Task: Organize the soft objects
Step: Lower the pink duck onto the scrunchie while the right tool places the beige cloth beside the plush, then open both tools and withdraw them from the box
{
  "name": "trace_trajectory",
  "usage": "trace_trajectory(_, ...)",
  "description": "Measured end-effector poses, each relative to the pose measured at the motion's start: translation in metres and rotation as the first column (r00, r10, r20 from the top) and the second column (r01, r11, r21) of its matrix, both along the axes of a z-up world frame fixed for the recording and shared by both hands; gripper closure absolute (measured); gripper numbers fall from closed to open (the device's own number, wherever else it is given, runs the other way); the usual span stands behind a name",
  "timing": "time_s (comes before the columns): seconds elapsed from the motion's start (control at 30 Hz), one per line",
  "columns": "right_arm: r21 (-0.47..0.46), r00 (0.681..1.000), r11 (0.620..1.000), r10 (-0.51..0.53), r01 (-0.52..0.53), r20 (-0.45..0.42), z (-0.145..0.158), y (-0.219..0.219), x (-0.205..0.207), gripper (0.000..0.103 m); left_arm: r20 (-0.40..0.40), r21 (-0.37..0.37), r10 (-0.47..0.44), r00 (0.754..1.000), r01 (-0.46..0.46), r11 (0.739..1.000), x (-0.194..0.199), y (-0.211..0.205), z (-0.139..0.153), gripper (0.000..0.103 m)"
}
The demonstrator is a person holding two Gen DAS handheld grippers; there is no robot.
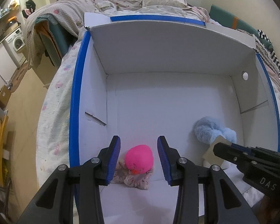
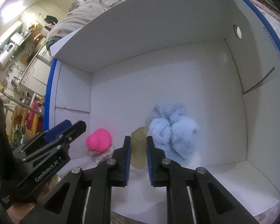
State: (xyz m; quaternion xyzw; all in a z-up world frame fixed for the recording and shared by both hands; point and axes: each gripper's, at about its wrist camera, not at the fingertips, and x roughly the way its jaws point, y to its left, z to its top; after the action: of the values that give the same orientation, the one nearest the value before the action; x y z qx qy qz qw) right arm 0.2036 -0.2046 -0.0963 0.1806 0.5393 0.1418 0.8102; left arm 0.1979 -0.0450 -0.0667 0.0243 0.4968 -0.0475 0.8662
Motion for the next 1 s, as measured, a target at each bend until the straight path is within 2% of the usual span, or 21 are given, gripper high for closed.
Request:
trace_trajectory(0.13,0.0,1.0,1.0,-0.009,0.009,0.012,0.003,-0.001,0.0,0.08,0.006,0.011,0.0,1.0,0.0,1.0,-0.001,0.0,0.001,0.065)
trace_trajectory(0.2,-0.008,1.0,1.0,-0.012,0.012,0.018,0.004,-0.001,0.0,0.074,0.008,0.014,-0.003,1.0,0.003,1.0,-0.002,-0.001,0.001,0.063)
trace_trajectory(0.3,-0.012,1.0,1.0,-0.017,0.017,0.026,0.006,-0.001,-0.001,0.072,0.017,0.017,-0.005,1.0,0.004,1.0,-0.004,-0.001,0.003,0.059)
trace_trajectory(0.33,-0.014,0.999,1.0,-0.02,0.021,0.029,0.007,-0.001,-0.001,0.067,0.021,0.018,-0.006,1.0,0.006,1.0,-0.004,-0.002,0.004,0.058)
trace_trajectory(0.43,-0.001,0.998,0.999,-0.047,0.047,0.044,0.01,-0.004,-0.001,0.025,0.04,0.014,-0.015,0.999,0.014,1.0,-0.007,-0.002,0.008,0.046)
trace_trajectory(0.53,0.006,0.996,0.998,-0.07,0.07,0.051,0.013,-0.006,0.001,0.023,0.057,0.015,-0.013,0.998,0.013,1.0,-0.009,-0.003,0.012,0.041)
trace_trajectory(0.7,-0.006,0.996,0.996,-0.085,0.086,0.031,0.008,-0.007,0.002,0.022,0.052,0.019,-0.009,0.999,0.009,1.0,-0.008,-0.002,0.013,0.04)
trace_trajectory(1.0,-0.029,0.998,0.998,-0.053,0.054,0.034,0.01,0.0,0.001,0.022,0.06,0.019,-0.002,0.998,0.0,1.0,-0.011,-0.003,0.018,0.04)
